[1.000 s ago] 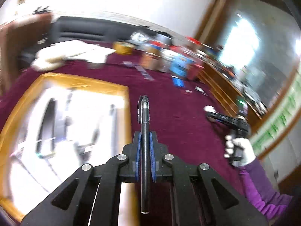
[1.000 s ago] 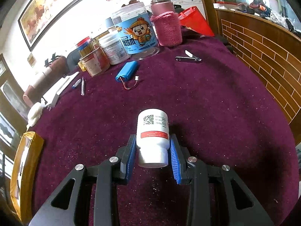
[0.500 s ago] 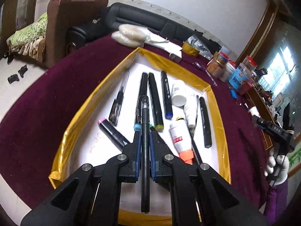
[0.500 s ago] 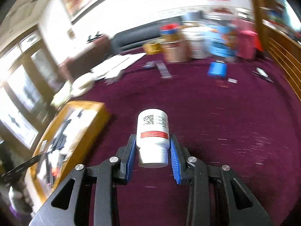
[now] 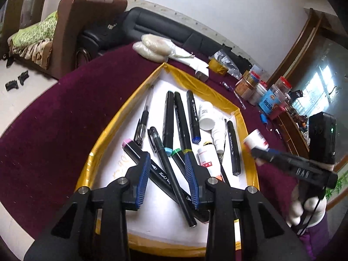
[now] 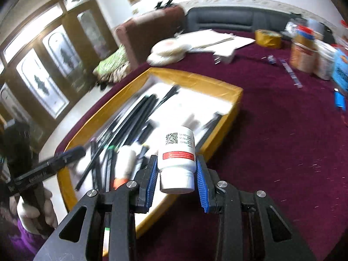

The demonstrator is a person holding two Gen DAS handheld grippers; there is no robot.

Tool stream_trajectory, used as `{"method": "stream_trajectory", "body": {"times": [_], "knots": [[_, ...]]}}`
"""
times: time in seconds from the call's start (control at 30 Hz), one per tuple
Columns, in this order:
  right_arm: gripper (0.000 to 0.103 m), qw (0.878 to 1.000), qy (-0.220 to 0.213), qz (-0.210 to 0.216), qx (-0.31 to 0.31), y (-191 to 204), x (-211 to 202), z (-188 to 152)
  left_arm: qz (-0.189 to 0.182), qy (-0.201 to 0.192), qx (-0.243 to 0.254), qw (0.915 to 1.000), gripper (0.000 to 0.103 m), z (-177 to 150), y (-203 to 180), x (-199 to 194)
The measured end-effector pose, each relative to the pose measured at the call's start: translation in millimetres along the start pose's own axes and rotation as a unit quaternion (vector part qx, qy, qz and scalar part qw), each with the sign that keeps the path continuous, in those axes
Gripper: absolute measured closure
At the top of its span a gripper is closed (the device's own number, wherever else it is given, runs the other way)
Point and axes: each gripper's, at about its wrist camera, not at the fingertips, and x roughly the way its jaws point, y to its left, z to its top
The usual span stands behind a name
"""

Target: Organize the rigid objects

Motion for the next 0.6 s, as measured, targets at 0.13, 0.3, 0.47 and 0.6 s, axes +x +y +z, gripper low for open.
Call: {"method": "stream_trajectory", "body": {"times": [0.13,0.3,0.47,0.6], "knots": [[0.072,0.999,0.022,0.018,-0.032,30,9,-13,0.000,-0.022,-0.006,0.9997,0.048,3,5,-9],[0.072,0.996,0.043,-0.022,-0.077,56,25,-29,-0.007,-0.019,-0.014,0.9997,0.048,3,11,-8],[0.065,0.995,0.032,-0.034,-0.084,59,22,-31,-0.006,-0.022,-0.010,0.9997,0.046,3,6,-10],[0.059,0.995,0.013,-0.045,-0.087,60,9,-31,0.000,-0.029,-0.004,0.9996,0.042,4,1,-12]]}}
